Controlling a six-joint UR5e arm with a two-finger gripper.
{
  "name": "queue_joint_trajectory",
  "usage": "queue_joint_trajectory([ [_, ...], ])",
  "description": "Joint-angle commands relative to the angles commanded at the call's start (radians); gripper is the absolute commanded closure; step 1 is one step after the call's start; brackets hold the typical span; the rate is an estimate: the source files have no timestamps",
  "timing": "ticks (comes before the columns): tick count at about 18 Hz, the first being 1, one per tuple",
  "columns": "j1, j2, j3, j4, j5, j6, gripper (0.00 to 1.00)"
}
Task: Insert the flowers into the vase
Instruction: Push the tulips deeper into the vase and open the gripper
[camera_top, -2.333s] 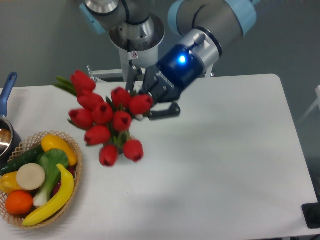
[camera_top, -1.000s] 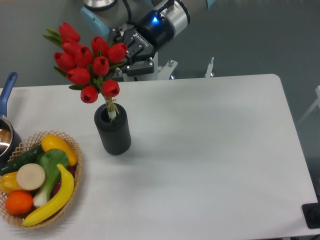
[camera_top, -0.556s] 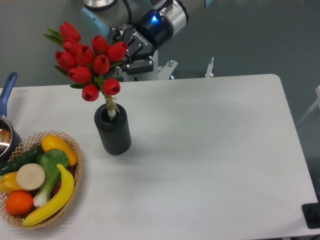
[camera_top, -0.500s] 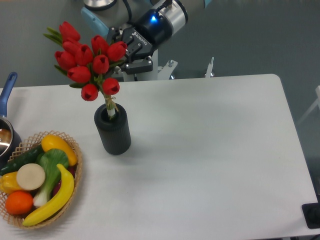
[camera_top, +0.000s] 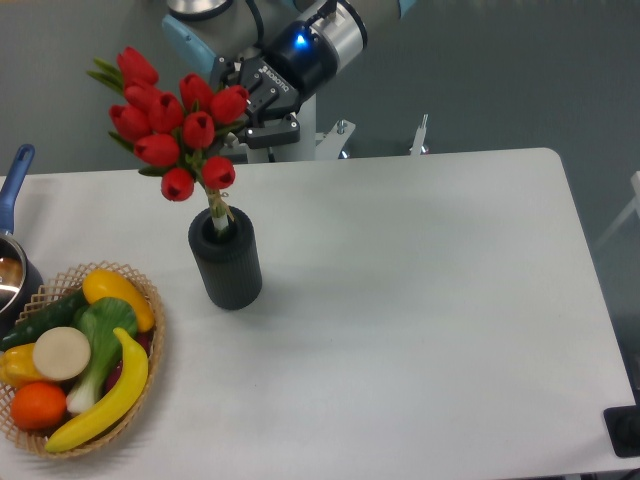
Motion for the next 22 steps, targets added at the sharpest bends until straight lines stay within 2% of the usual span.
queue_joint_trajectory([
  [8, 0.005, -0.024, -0.045, 0.0, 0.003, 0.081, 0.95],
  [10, 0.003, -0.046, -0.063, 0.0, 0.005, 0.132, 0.86],
  [13, 0.003, -0.075, -0.095, 0.0, 0.005, 0.204, 0.83],
  [18, -0.003, -0.1, -0.106, 0.0, 0.005, 0.218, 0.62],
  [22, -0.003, -0.098, -0.111, 0.0, 0.005, 0.219, 0.32],
])
